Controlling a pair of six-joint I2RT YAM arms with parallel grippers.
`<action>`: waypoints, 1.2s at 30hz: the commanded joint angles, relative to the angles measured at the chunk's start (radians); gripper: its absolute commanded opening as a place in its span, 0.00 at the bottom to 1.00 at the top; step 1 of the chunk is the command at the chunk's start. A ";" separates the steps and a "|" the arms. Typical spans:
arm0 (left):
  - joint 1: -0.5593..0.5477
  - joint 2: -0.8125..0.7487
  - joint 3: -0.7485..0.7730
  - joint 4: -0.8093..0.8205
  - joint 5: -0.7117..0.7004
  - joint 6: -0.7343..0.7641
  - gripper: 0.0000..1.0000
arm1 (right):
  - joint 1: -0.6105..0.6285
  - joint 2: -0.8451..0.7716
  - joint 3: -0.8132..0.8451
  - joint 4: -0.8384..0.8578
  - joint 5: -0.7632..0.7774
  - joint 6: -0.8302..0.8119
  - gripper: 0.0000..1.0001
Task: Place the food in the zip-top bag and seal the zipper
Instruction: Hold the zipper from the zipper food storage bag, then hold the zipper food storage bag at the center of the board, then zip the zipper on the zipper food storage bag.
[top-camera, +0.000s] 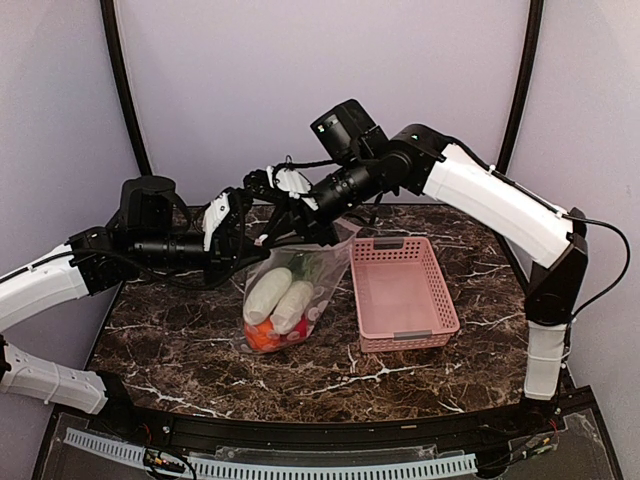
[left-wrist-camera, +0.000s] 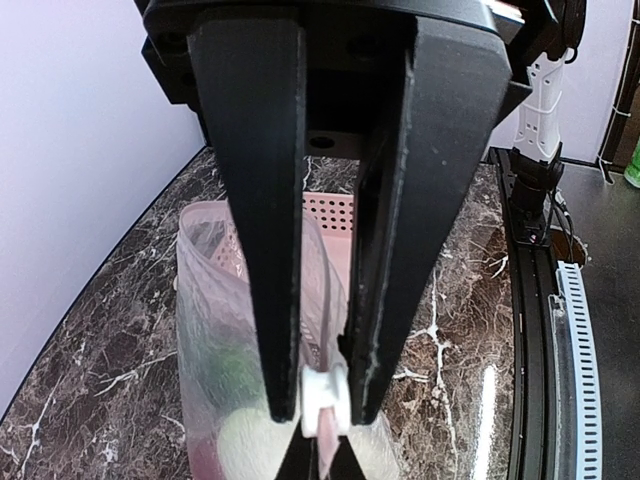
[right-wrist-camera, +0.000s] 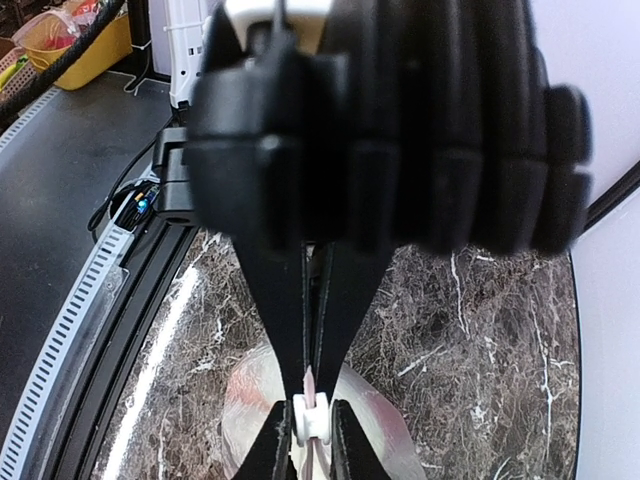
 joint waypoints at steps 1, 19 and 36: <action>-0.004 -0.029 -0.014 0.038 0.005 -0.008 0.01 | 0.010 0.011 0.001 0.012 0.021 -0.008 0.13; -0.004 -0.026 -0.033 0.082 -0.008 -0.030 0.10 | 0.014 -0.003 0.004 0.007 0.033 -0.005 0.02; -0.004 -0.093 -0.089 0.128 -0.113 -0.039 0.01 | -0.009 -0.009 -0.032 -0.002 0.153 0.003 0.01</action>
